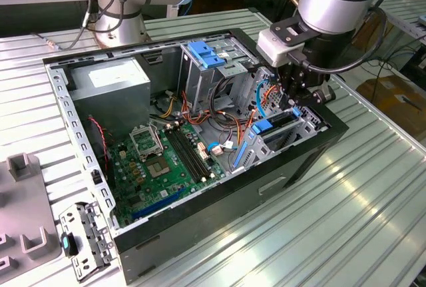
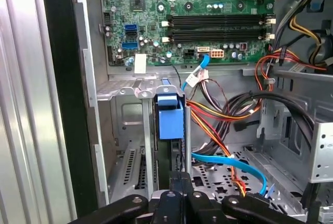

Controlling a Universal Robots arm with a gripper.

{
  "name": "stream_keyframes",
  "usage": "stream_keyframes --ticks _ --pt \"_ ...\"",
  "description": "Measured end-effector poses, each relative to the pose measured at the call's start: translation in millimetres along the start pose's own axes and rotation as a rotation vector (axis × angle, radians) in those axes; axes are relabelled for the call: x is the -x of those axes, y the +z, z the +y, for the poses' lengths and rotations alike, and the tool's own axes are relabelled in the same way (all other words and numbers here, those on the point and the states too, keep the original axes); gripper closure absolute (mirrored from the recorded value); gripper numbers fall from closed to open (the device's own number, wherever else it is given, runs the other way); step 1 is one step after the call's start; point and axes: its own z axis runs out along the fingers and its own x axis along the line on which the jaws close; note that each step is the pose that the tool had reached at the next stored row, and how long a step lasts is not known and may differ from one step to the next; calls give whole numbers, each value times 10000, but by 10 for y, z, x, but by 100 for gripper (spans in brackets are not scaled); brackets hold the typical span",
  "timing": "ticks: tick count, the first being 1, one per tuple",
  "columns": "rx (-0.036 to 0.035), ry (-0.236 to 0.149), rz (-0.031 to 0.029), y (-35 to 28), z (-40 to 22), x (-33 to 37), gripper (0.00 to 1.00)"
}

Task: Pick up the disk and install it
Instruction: 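Insert the first disk wire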

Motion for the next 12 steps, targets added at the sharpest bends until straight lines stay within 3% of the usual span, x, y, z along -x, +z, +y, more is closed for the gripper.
stream_keyframes --ticks 3,5,12 --pt "19 -383 -88 -43 -10 2 89" --pt "36 -686 -158 -126 -29 7 89" --pt "39 -723 -164 -119 -63 13 89"
